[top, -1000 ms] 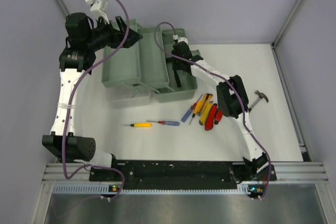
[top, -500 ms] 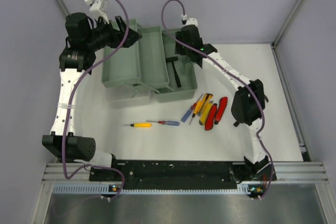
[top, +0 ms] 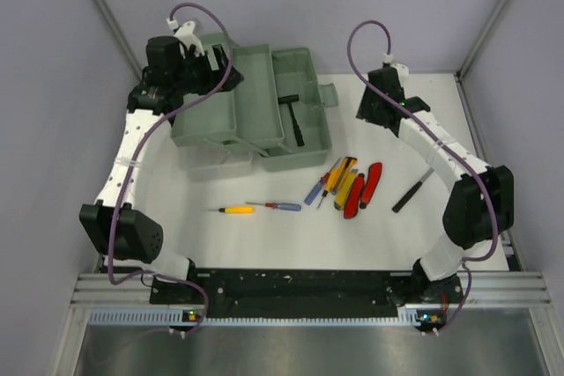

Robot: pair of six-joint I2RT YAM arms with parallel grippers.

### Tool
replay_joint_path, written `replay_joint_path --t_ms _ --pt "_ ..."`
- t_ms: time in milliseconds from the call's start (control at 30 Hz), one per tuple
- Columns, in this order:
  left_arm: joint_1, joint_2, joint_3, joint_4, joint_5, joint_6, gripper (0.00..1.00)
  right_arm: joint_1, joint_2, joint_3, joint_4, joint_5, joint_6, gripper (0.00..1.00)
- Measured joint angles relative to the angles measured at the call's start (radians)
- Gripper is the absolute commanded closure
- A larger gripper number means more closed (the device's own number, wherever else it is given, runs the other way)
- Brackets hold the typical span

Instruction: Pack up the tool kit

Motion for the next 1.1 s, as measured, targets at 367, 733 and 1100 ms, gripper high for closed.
replay_joint_path --t_ms 367,733,1100 --pt "-0.105 0.214 0.066 -0.100 -0.317 0.016 0.49 -0.159 -0.214 -0.358 -0.142 0.023 0.142 0.53" --pt "-0.109 0.259 0.080 -0.154 -0.354 0.044 0.83 -0.188 -0.226 -0.477 -0.184 0.072 0.236 0.53" --pt "-0.102 0.259 0.095 -0.185 -0.396 0.077 1.00 -0.229 -0.203 -0.497 -0.202 0.101 0.275 0.48"
